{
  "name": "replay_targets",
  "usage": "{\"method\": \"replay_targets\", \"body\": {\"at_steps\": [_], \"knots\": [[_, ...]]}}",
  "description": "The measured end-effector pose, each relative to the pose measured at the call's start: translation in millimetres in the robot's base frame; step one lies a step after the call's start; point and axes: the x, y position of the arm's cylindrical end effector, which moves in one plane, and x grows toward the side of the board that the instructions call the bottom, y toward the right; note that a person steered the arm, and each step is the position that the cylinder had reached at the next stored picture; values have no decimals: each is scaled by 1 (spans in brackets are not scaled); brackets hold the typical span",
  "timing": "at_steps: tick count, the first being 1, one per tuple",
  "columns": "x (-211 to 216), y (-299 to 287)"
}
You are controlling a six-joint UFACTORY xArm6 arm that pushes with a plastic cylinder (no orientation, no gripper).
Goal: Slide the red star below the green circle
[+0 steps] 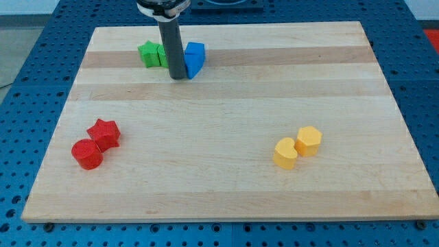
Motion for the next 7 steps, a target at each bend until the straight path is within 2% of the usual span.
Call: {"method": "replay_targets", "body": {"at_steps": [1,2,3,4,6,7], "knots": [[3,0],[34,7],[79,35],[146,42],[277,3],[277,-26]]}}
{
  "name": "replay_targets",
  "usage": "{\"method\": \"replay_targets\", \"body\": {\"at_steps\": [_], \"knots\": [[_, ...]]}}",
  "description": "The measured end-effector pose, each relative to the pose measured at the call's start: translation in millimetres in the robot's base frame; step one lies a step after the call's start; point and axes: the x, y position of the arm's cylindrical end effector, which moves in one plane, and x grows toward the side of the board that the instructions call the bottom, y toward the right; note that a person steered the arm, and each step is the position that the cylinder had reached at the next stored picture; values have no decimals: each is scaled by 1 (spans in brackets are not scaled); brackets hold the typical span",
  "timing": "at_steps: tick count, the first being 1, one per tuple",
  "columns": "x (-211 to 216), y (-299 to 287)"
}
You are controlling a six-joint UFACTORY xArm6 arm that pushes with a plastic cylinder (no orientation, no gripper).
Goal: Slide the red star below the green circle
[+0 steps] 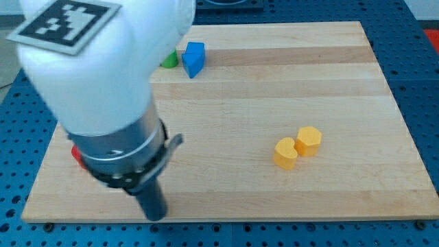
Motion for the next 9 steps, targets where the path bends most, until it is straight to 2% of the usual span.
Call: {"method": "replay_targets", "body": {"at_steps": [1,2,4,6,7,9], "knots": [[-18,-55],[-53,-86],[-151,-106],[-162,-73],[-188,-56],[-138,-42]]}}
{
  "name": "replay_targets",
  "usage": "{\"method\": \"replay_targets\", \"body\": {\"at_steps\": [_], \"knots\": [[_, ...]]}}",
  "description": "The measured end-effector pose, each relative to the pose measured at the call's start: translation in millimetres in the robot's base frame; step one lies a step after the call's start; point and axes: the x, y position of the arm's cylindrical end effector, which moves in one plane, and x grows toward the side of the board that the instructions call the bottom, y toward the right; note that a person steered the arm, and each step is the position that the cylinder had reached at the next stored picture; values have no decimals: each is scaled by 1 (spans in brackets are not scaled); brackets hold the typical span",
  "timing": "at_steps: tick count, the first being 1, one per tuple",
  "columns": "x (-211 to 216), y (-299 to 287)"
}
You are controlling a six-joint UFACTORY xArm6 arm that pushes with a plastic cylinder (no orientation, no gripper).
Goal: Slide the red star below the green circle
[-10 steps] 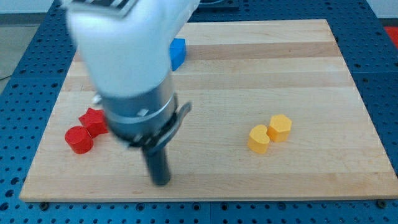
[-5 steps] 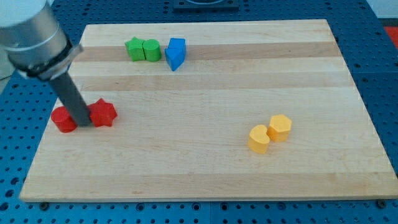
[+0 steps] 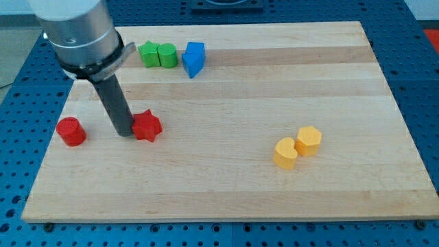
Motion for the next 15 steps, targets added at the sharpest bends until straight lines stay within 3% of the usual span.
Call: {"method": "replay_targets", "body": {"at_steps": [2,3,4,5,6,8,9,11,13,15], "knots": [[-24,56],[-27,56],[24,61],[38,92],[18,108],[-52,60],[-33,60],[-80,43],[-54,48],[-75,43]]}}
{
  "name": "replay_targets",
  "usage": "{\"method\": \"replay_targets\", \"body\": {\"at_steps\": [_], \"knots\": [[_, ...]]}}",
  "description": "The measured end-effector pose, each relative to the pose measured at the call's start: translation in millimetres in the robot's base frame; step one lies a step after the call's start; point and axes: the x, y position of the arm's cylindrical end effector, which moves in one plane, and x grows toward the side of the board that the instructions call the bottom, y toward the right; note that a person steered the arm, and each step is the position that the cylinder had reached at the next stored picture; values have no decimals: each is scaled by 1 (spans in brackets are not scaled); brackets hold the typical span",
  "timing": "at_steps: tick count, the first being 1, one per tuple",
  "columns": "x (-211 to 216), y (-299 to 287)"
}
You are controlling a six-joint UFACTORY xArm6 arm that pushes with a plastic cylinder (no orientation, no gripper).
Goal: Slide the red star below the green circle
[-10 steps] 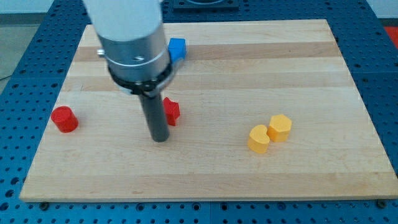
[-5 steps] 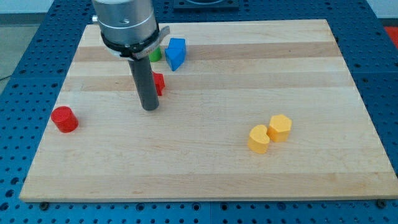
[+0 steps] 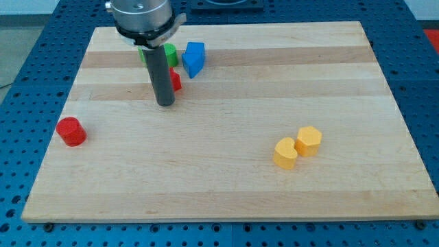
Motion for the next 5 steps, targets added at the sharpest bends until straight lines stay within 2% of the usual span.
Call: {"method": "replay_targets", "body": {"at_steps": [3,4,5], "knots": [[-42,-21],[-37,-20],[8,-15]]}}
